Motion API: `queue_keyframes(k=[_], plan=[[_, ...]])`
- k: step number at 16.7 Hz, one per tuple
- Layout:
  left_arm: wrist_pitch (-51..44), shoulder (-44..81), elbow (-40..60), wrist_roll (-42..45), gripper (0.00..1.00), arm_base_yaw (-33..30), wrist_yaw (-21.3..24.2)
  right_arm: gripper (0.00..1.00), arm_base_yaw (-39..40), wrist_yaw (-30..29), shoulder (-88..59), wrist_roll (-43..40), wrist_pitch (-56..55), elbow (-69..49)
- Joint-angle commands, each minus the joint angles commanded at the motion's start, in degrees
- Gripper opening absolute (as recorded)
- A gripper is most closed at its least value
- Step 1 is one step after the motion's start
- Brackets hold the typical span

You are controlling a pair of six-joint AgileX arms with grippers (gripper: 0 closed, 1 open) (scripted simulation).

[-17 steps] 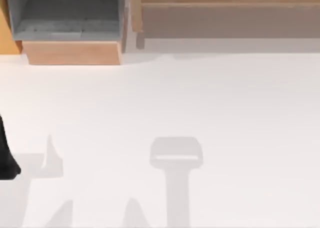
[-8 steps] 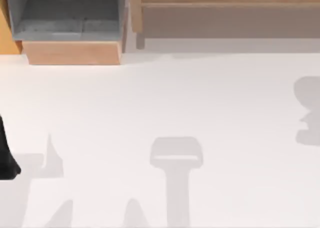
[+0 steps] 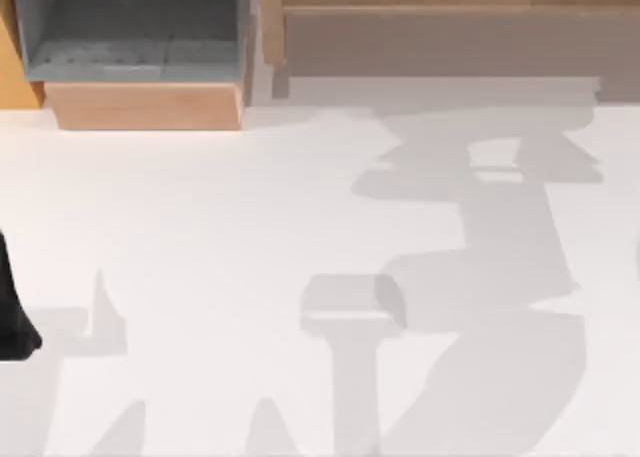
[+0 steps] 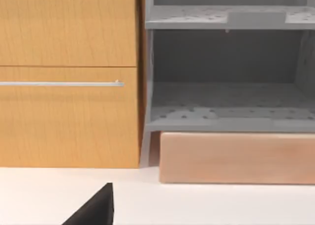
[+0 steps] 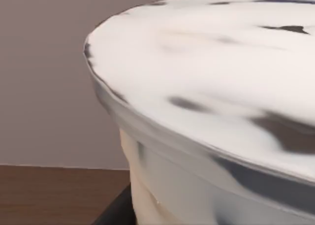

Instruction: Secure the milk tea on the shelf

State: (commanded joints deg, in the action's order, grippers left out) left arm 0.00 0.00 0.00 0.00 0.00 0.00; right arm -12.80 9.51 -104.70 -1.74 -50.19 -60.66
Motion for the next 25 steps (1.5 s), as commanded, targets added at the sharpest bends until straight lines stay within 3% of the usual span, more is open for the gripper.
queue_keyframes(k=[7, 12, 25], plan=[[0.0, 0.0, 0.0, 0.0, 1.0, 0.0, 0.0, 0.0, 19.3, -17.8, -0.8, 2.3, 18.7, -10.2], [0.0, 0.0, 0.0, 0.0, 1.0, 0.0, 0.0, 0.0, 27.8, -26.2, -1.0, 3.5, 27.2, -15.6], [0.0, 0.0, 0.0, 0.0, 1.0, 0.0, 0.0, 0.0, 28.6, -27.5, -5.4, 3.8, 27.0, -20.1]])
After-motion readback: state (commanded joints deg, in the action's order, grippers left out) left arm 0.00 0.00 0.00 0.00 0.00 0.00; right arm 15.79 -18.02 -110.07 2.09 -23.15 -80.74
